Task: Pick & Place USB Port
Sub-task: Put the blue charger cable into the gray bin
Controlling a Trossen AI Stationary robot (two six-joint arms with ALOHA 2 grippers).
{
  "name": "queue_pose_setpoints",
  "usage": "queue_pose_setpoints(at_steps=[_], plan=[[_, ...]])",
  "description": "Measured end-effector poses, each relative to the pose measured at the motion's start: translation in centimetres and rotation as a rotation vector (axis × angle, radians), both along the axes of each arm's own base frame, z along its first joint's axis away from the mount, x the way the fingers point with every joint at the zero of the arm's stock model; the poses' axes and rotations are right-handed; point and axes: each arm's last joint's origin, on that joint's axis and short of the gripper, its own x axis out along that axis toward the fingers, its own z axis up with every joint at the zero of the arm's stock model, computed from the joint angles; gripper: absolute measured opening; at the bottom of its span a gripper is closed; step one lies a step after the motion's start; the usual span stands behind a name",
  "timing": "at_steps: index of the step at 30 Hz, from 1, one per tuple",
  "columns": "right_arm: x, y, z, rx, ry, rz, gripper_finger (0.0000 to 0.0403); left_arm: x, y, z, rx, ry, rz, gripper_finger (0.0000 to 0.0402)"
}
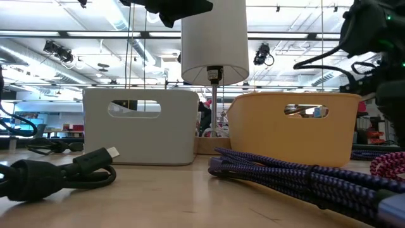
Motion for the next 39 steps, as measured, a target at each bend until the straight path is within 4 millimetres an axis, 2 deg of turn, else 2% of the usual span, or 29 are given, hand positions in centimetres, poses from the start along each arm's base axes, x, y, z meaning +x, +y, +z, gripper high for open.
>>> queue_pose_setpoints(at_steps=[6,8,11,15,20,22,27,30,35,39], plan=[[-0.6,-0.2,-0.9,-0.017,0.007,-0.001,0.0223,0.0,0.0,0.0,0.000,0.000,0.000,0.0190],[-0.8,-0.3,-1.1,-0.023,0.013,-0.008,0.0210,0.0,0.0,0.0,0.000,0.000,0.000,0.0190],[-0.8,-0.3,-1.2,-0.030,0.017,0.018,0.0155,0.0,0.0,0.0,-0.001,0.000,0.000,0.0190],[-0.8,-0.4,-1.2,-0.040,0.011,0.062,0.0031,0.0,0.0,0.0,-0.001,0.000,0.000,0.0190],[-0.5,-0.3,-0.9,-0.037,-0.002,0.095,0.0020,0.0,0.0,0.0,-0.001,0.000,0.000,0.0190],[0.3,0.0,-0.2,-0.043,-0.035,0.129,0.0010,0.0,0.0,0.0,-0.001,-0.001,0.000,0.0190],[3.6,0.7,4.3,-0.119,-0.237,0.258,0.0007,0.0,0.0,0.0,-0.001,-0.004,0.000,0.0190],[5.3,1.2,7.9,-0.170,-0.343,0.339,0.0006,0.0,0.0,0.0,-0.002,-0.006,0.000,0.0190],[6.0,1.3,13.8,-0.287,-0.400,0.391,0.0004,0.0,0.0,0.1,-0.002,-0.007,0.000,0.0190],[6.2,1.9,17.6,-0.368,-0.499,0.439,0.0004,0.0,0.0,0.1,-0.002,-0.007,0.000,0.0190]])
